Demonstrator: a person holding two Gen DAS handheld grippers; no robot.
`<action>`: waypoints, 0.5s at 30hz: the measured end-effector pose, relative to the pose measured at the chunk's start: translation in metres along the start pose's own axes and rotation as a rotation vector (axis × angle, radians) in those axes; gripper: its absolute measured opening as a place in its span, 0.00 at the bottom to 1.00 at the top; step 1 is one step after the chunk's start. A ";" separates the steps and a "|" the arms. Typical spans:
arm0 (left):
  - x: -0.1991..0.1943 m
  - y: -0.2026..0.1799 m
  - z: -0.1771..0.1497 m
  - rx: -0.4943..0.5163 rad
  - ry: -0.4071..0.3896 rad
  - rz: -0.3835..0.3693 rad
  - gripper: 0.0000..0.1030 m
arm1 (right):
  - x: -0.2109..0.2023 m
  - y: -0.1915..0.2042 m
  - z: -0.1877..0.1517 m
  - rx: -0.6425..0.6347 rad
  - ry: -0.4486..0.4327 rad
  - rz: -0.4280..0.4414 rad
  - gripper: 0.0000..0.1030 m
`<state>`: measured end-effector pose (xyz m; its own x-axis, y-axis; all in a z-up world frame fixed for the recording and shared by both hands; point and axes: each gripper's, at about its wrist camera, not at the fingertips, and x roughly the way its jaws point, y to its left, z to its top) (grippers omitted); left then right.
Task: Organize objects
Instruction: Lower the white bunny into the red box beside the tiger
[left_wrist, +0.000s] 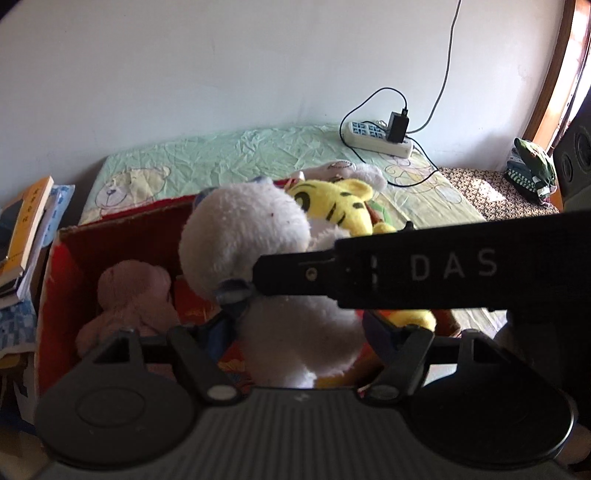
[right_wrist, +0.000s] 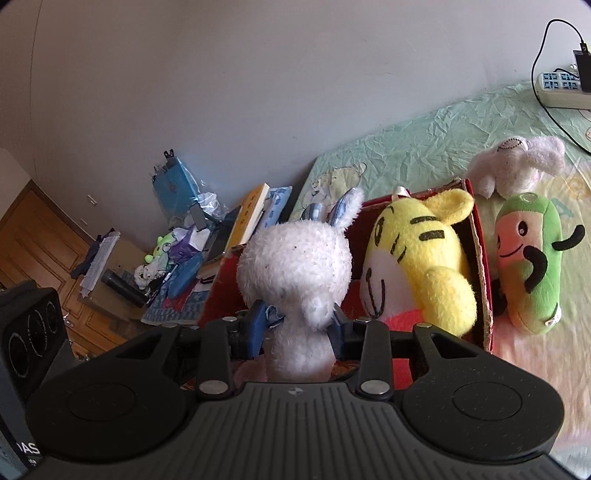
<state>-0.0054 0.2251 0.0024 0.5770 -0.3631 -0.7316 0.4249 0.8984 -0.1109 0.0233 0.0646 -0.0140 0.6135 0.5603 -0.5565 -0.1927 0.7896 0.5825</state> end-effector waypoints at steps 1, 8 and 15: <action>0.003 0.002 -0.002 0.003 0.008 -0.004 0.73 | 0.004 0.000 0.000 0.007 0.007 -0.021 0.36; 0.018 0.014 -0.007 -0.004 0.056 -0.020 0.74 | 0.019 0.000 -0.009 0.007 0.040 -0.085 0.33; 0.026 0.015 -0.007 0.022 0.095 0.012 0.80 | 0.023 -0.002 -0.014 0.019 0.065 -0.118 0.33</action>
<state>0.0114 0.2307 -0.0228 0.5135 -0.3265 -0.7935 0.4342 0.8965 -0.0879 0.0268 0.0797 -0.0360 0.5802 0.4789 -0.6588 -0.1066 0.8466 0.5215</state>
